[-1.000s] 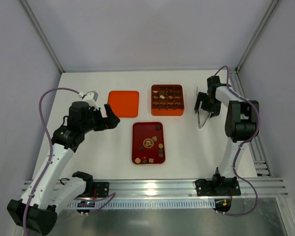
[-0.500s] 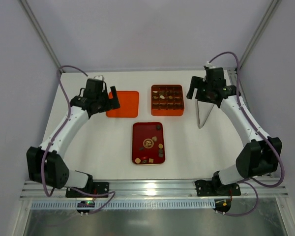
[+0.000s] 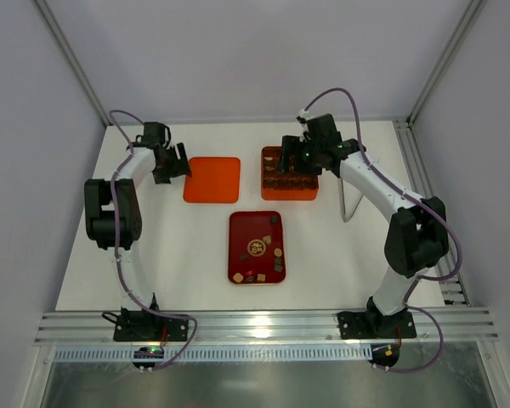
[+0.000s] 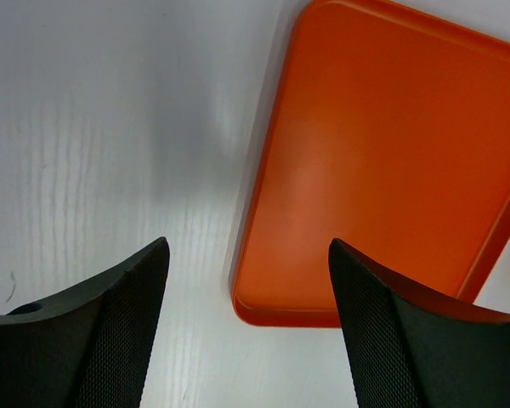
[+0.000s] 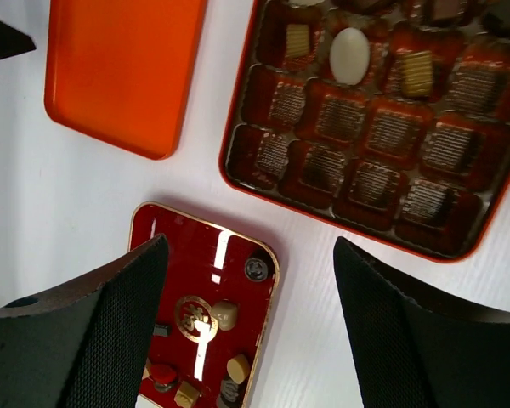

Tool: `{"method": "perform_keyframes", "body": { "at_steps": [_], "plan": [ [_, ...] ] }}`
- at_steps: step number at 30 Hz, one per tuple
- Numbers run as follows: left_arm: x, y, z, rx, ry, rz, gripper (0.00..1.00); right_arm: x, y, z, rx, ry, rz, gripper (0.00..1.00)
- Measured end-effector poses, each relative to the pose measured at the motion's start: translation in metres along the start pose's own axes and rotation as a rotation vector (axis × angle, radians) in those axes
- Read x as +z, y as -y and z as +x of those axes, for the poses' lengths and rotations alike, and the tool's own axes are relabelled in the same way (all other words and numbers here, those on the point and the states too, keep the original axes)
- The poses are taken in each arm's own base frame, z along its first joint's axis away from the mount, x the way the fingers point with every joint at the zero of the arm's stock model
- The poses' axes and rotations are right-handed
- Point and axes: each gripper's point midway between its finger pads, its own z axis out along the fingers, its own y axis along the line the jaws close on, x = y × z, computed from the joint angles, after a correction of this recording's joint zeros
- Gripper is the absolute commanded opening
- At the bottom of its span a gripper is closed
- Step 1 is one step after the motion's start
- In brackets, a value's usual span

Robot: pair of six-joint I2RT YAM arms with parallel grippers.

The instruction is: Pack the chocolate

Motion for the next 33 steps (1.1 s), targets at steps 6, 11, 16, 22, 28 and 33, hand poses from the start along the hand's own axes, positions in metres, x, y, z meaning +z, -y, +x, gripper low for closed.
{"method": "perform_keyframes", "body": {
  "at_steps": [6, 11, 16, 22, 28, 33],
  "plan": [
    [0.038, 0.002, 0.017, 0.011, -0.09, 0.048, 0.64, 0.04, -0.028, 0.017, -0.02, -0.065, -0.065, 0.75],
    [0.044, 0.008, 0.008, 0.005, -0.074, 0.082, 0.45, 0.064, -0.036, 0.015, -0.008, -0.079, -0.095, 0.74],
    [0.048, 0.007, 0.01, -0.014, -0.079, 0.087, 0.41, 0.08, -0.048, 0.005, -0.008, -0.08, -0.131, 0.73],
    [0.051, 0.007, 0.01, -0.031, -0.073, 0.085, 0.34, 0.096, -0.074, -0.005, -0.034, -0.077, -0.186, 0.73],
    [0.056, 0.007, 0.008, -0.055, -0.078, 0.086, 0.13, 0.114, -0.086, 0.001, -0.034, -0.112, -0.225, 0.73],
    [0.057, 0.009, 0.007, -0.071, -0.089, 0.095, 0.0, 0.134, -0.088, 0.013, -0.011, -0.163, -0.246, 0.73]
  ]
}}
